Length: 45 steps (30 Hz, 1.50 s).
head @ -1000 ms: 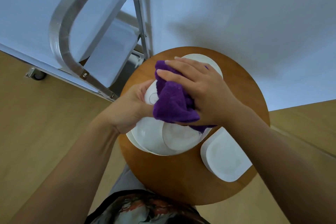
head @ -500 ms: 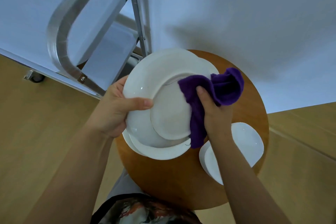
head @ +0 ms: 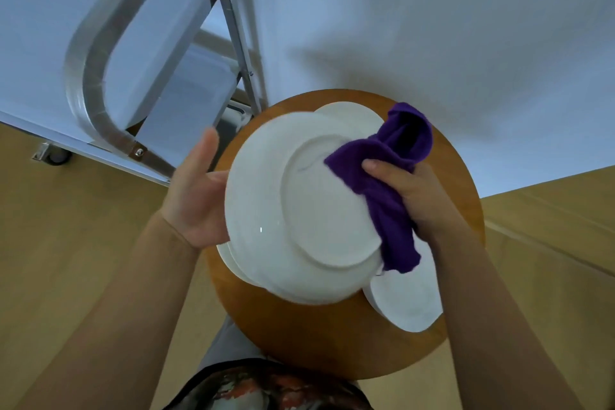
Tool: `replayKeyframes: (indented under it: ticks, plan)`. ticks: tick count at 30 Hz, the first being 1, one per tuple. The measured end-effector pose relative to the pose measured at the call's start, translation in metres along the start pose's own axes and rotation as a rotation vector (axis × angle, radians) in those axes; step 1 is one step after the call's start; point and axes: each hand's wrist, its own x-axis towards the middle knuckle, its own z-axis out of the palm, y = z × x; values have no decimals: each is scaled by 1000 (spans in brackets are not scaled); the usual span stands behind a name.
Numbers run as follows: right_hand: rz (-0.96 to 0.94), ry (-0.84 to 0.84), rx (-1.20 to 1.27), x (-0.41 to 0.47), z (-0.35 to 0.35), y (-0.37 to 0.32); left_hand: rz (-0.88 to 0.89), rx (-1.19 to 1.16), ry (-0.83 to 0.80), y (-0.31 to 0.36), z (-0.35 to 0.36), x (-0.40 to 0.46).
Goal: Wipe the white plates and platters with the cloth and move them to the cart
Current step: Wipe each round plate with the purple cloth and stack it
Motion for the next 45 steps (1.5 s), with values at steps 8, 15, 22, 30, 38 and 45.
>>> replayKeyframes:
  ticks: [8,15,22,30,38,45]
  plan:
    - [-34,100,-153,-4,3,-8,-18,324,211,-8,-4,1]
    - [-109,455,131,-36,49,34,162,355,376,-27,10,5]
    - [-229,539,1,-49,98,46,297,343,494,-48,21,22]
    - [-120,233,-204,-2,62,1,263,566,486,-52,25,11]
    - [-344,22,-508,-20,99,10,355,580,489,-37,23,11]
    - [-865,121,-776,-45,94,46,203,211,550,-43,17,1]
